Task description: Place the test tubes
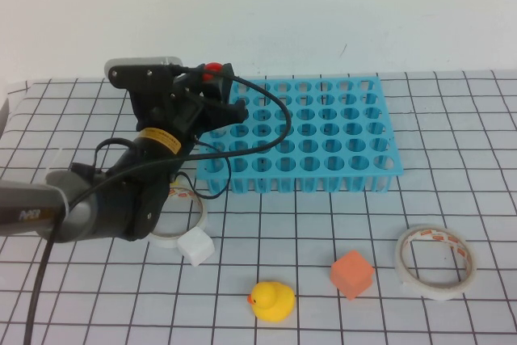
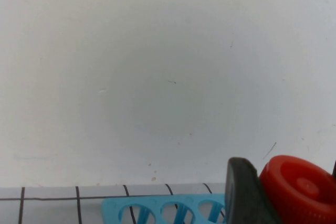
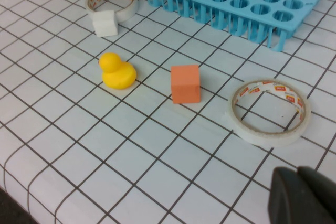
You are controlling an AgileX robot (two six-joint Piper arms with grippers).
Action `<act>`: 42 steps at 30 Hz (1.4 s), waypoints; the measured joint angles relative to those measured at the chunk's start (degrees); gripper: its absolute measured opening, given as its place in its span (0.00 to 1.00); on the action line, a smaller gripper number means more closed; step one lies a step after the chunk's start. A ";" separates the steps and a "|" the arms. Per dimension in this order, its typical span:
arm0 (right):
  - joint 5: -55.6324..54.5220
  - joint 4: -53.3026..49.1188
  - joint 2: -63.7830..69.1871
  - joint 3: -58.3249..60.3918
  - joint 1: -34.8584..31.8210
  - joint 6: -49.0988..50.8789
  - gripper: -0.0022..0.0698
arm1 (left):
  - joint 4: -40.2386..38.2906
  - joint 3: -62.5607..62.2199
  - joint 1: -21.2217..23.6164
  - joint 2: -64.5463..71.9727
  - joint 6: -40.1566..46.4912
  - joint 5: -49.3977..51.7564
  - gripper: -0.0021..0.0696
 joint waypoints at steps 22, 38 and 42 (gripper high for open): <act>0.00 0.00 0.00 0.00 0.00 0.00 0.03 | -0.95 0.00 0.00 1.16 2.54 0.91 0.42; 0.00 0.00 0.00 0.00 0.00 0.00 0.03 | -3.05 -0.10 0.00 2.03 2.68 -0.72 0.42; 0.00 0.00 0.00 0.00 0.00 0.00 0.03 | -2.75 -0.10 0.00 2.03 2.68 -0.72 0.42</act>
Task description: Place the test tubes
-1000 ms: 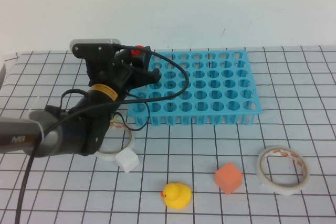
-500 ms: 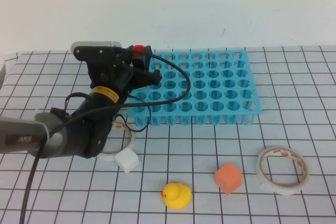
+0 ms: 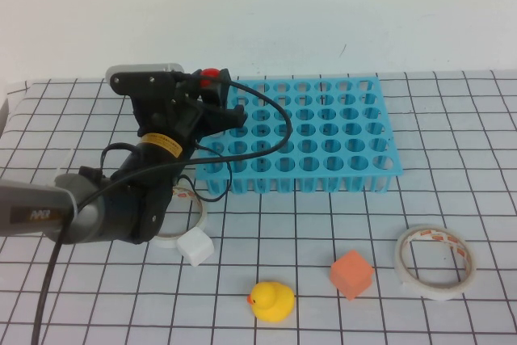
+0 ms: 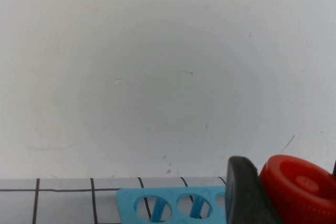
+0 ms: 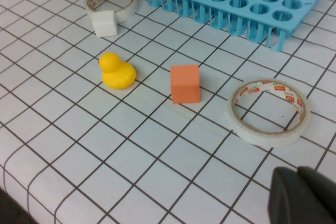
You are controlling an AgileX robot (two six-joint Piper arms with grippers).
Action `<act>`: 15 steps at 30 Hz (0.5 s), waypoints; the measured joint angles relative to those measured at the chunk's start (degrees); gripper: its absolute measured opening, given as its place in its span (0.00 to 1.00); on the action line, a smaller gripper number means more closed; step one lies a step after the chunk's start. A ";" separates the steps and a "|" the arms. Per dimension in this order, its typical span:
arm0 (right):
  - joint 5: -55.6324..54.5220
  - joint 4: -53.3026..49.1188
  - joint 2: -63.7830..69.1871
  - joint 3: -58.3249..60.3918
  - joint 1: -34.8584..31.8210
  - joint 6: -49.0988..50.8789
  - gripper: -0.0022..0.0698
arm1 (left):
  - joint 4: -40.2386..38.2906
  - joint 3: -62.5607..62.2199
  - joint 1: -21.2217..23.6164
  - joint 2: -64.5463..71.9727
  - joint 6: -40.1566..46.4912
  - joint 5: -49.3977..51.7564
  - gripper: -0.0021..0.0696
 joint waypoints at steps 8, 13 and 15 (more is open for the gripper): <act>0.00 0.00 0.00 0.00 0.00 0.00 0.03 | 2.60 -0.10 0.00 0.43 -0.12 -0.52 0.42; 0.00 0.00 0.00 0.00 0.00 0.00 0.03 | 1.23 -0.45 0.00 1.41 -1.75 -1.50 0.42; 0.00 0.00 0.00 0.00 0.00 0.00 0.03 | 1.08 -0.45 0.00 1.64 -2.13 -1.98 0.42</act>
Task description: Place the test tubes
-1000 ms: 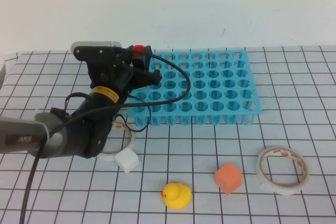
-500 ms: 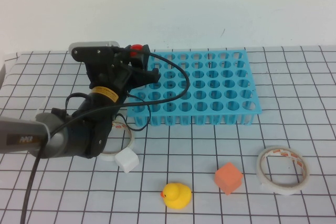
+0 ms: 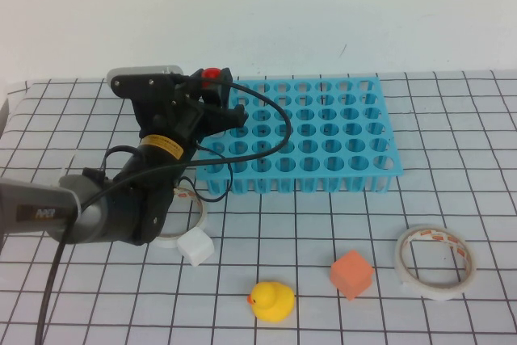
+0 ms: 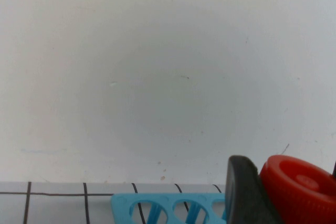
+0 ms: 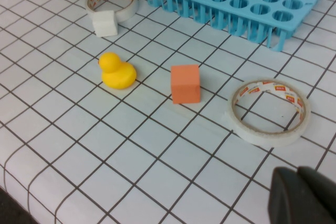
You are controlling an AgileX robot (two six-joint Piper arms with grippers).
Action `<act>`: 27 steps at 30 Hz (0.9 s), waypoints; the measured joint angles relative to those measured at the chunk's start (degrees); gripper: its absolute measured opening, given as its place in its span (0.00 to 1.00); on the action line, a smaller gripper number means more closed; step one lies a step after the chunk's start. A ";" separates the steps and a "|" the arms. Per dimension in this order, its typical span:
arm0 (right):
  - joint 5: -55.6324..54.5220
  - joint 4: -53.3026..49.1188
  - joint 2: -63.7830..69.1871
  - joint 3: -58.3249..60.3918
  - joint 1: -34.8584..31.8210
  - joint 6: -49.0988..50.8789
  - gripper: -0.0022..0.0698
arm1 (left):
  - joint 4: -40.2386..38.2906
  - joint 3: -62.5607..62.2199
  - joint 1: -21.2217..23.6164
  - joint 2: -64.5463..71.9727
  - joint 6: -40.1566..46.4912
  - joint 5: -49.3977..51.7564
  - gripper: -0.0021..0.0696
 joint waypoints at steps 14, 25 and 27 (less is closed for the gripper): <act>0.00 0.00 0.00 0.00 0.00 0.00 0.03 | 0.49 -0.09 0.00 0.68 -0.42 -2.99 0.42; 0.00 0.00 0.00 0.00 0.00 0.00 0.03 | 3.11 -0.09 0.00 0.68 -1.63 -2.99 0.42; 0.00 0.00 0.00 0.00 0.00 0.00 0.03 | 3.73 0.03 0.02 0.98 -2.64 -1.40 0.42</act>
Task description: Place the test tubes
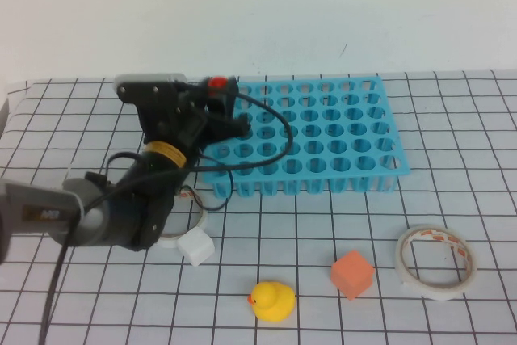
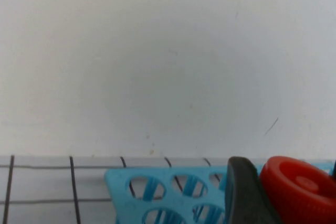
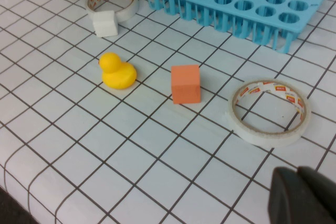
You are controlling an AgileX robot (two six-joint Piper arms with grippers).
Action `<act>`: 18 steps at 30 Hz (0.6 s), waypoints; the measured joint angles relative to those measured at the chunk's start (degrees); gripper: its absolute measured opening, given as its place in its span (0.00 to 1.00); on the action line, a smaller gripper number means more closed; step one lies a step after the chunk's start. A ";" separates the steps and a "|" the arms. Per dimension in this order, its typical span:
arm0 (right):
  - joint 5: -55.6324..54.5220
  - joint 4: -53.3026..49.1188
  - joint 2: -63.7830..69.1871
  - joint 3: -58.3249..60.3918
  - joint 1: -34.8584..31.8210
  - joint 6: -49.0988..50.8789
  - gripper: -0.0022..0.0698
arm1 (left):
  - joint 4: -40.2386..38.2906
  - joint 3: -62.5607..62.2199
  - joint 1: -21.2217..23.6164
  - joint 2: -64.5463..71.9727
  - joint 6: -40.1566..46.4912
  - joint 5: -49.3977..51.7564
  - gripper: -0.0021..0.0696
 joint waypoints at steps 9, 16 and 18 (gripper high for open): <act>0.00 0.00 0.00 0.00 0.00 0.00 0.03 | 0.60 1.66 0.00 2.14 -0.72 0.13 0.42; 0.00 0.00 0.00 0.00 0.00 0.00 0.03 | 1.04 2.11 0.00 2.12 1.47 -0.53 0.42; 0.00 0.00 0.00 0.00 0.00 0.00 0.03 | 1.28 2.11 0.00 2.12 2.47 -0.27 0.42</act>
